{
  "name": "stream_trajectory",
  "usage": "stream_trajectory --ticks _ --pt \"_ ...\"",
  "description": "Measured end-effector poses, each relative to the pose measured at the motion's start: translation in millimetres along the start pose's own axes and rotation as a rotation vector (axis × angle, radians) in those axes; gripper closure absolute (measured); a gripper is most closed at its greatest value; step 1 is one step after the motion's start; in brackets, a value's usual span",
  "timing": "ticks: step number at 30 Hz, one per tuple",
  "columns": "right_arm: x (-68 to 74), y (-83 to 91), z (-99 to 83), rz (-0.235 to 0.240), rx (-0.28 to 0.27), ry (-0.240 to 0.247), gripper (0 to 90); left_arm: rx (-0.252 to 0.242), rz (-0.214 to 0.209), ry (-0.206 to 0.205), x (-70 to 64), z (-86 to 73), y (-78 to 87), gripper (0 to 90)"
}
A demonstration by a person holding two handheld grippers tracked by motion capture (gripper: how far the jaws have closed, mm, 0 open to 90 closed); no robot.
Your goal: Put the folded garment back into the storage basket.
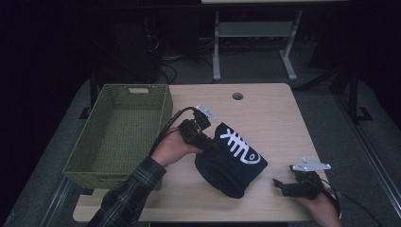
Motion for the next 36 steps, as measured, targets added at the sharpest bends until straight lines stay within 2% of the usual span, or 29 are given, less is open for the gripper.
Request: stream_trajectory --ticks 6,11,24,36 --pt "0.0 0.0 0.0 0.000 0.000 0.000 13.3 0.003 -0.003 -0.020 -5.2 11.6 15.3 72.9" --pt "0.0 0.0 0.0 0.000 0.000 0.000 13.3 0.008 -0.001 -0.038 -6.2 15.2 28.5 72.8" --pt "0.0 0.0 0.0 0.000 0.000 0.000 13.3 -0.036 -0.007 0.018 -0.5 9.7 67.4 72.7" --pt "-0.1 -0.1 0.1 0.000 -0.001 0.001 13.3 -0.070 0.040 0.060 9.5 -2.7 115.7 72.6"
Point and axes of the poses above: each handheld gripper's, and its own axes: y roughly backward along the jaws, z roughly out of its top, x roughly to its left, the point moved 5 cm from there along -y, roughly forward along the jaws, and after that the axes turned 2 degrees about -z, right-handed, at the moved point
